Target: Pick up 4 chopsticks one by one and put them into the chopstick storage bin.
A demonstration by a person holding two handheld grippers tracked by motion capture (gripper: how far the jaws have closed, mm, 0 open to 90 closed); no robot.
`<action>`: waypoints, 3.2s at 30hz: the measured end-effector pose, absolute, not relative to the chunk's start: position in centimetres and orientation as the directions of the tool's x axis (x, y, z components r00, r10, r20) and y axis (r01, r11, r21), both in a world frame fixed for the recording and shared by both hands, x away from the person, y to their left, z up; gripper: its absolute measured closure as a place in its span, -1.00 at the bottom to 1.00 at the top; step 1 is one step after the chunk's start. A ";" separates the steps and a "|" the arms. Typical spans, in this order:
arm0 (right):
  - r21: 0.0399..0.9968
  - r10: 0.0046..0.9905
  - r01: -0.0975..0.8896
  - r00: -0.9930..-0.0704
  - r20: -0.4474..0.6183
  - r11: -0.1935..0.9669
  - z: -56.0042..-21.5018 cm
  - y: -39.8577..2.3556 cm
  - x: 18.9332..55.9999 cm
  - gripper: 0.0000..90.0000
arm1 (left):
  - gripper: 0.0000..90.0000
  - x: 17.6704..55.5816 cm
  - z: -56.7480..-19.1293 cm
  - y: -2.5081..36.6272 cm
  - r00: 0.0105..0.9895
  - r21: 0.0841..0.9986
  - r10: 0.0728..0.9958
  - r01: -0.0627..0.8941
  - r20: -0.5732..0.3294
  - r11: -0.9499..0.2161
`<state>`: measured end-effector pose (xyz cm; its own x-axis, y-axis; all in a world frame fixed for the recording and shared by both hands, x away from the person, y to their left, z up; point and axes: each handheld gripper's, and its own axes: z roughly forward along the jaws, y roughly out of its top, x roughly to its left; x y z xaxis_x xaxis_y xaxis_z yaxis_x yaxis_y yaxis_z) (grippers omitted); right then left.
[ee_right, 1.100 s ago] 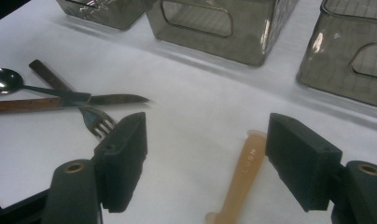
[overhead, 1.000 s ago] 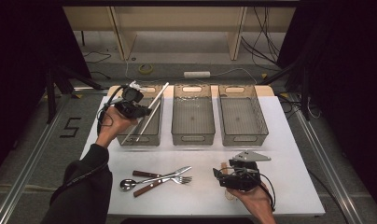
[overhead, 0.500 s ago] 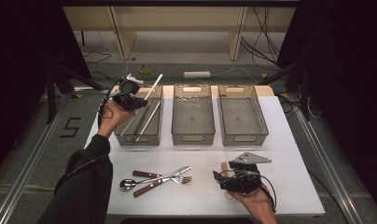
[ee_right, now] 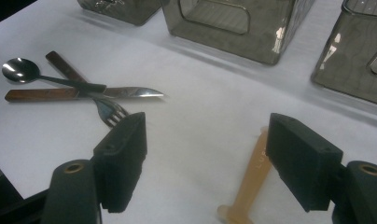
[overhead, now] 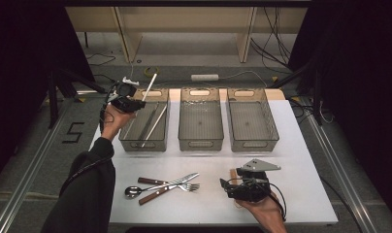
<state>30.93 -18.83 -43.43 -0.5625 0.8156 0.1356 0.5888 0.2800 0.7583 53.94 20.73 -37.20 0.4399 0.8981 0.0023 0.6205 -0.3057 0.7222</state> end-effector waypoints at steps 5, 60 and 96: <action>0.758 0.813 0.589 -0.566 0.138 0.281 -43.4 -18.9 30.9 -0.33 | 0.85 54.4 -38.0 21.1 0.420 0.724 0.908 0.629 -0.010 -0.283; 0.754 0.809 0.594 -0.568 0.148 0.279 -43.5 -19.0 31.0 -0.33 | -0.01 48.5 -39.3 21.0 0.453 0.660 0.887 0.694 -0.090 -0.288; 0.751 0.798 0.594 -0.582 0.154 0.288 -43.8 -19.6 30.8 -0.33 | -0.46 37.2 -40.6 16.9 0.720 0.610 0.694 0.556 -0.015 -0.564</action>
<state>30.81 -19.62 -43.81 -0.5825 0.7981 0.1543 0.5936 0.2880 0.7514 37.16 16.91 -40.58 0.7197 0.6941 -0.0146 0.5564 -0.5640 0.6102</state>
